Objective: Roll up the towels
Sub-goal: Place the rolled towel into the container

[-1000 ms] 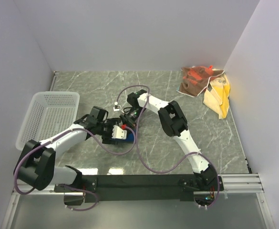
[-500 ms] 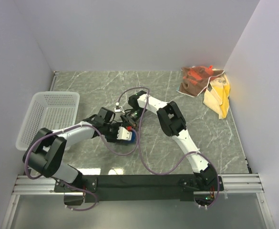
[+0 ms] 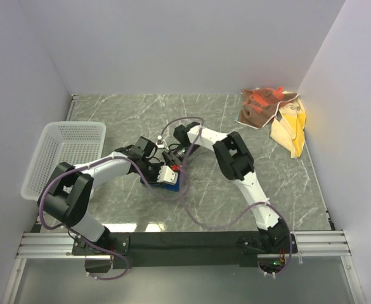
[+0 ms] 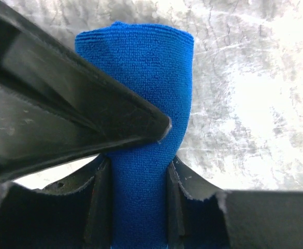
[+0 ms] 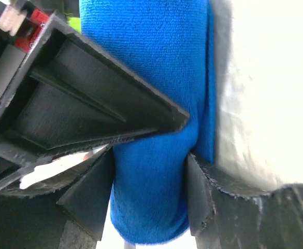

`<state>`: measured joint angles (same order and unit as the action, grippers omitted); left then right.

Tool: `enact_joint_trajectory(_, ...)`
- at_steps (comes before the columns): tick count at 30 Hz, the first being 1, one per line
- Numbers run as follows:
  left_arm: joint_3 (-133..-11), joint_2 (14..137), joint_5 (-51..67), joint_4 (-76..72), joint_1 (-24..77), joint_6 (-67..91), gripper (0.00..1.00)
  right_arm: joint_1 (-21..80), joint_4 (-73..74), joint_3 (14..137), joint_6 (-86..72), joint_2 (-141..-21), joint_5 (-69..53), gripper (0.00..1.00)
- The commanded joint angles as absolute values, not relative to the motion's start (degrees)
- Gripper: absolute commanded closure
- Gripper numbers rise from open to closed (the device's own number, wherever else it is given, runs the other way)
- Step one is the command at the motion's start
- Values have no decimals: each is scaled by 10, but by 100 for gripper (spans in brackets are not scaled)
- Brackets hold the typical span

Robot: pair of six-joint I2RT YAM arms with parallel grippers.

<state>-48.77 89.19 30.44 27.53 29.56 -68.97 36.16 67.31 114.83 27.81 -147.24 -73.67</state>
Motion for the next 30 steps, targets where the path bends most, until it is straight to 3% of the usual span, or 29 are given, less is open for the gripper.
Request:
enact_joint_trajectory(1, -489, 920, 296, 393, 301, -671, 90, 335, 527, 1073, 208, -1369, -596, 39)
enact_joint_trajectory(5, -493, 937, 285, 372, 301, -630, 90, 321, 465, 1006, 178, -1294, -533, 39)
enact_joint_trajectory(12, -509, 950, 278, 347, 301, -593, 87, 330, 499, 1007, 129, -1324, -562, 49)
enact_joint_trajectory(30, -504, 952, 275, 330, 300, -568, 87, 313, 438, 928, 87, -1289, -672, 41)
